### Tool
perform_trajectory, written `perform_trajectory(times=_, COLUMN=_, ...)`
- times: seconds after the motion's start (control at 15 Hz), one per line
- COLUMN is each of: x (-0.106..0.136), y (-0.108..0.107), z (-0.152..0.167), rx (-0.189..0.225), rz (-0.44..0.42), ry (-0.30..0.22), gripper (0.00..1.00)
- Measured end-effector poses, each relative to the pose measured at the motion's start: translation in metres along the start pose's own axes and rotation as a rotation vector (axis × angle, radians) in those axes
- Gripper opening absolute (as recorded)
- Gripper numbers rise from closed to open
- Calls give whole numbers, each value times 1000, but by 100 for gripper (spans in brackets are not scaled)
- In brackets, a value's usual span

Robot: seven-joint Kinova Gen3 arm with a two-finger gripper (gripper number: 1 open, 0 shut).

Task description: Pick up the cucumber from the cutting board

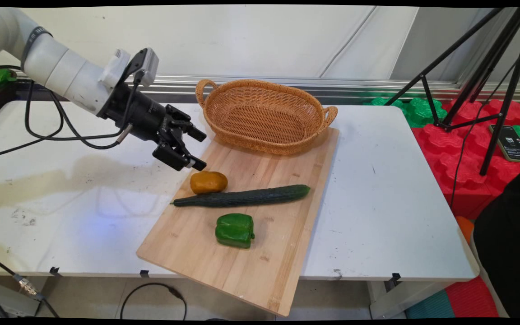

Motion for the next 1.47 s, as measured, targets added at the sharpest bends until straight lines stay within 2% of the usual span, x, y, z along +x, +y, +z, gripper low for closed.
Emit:
perform_trajectory(times=0.27, x=9, y=5, z=9, rx=-7, rz=25, ry=4, gripper=100)
perform_trajectory(times=0.47, x=17, y=7, z=30, rx=-12, rz=43, ry=-7, gripper=100)
perform_trajectory(times=0.8, x=30, y=8, z=79, rx=-17, rz=58, ry=-51, gripper=100)
perform_trajectory(times=1.47, x=43, y=8, z=155, rx=-16, rz=79, ry=-143, gripper=100)
